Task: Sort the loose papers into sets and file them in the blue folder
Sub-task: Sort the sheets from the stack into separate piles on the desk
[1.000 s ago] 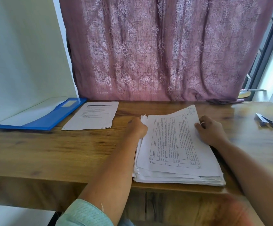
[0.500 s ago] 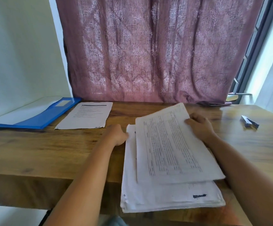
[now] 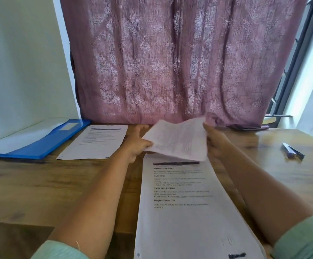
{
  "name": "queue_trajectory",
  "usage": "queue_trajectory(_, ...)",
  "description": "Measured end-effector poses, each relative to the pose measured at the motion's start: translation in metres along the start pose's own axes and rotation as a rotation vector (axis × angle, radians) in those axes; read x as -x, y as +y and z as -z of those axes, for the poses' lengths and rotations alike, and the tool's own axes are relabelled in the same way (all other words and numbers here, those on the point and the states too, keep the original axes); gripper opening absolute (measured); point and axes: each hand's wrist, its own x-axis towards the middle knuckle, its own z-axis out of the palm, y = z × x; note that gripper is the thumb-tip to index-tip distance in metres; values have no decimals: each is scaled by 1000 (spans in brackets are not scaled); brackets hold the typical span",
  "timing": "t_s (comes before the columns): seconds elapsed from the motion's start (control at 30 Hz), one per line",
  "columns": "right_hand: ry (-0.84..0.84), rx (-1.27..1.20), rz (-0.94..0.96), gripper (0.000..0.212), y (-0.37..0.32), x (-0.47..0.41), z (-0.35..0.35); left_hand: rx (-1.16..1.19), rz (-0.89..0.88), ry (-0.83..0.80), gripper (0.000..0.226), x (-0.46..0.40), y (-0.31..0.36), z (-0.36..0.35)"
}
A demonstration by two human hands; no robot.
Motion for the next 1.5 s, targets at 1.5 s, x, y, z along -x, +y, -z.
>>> queue_trajectory(1.5, -326, 1248, 210, 36, -6, 11, 35, -689, -237, -249, 46, 21, -12, -14)
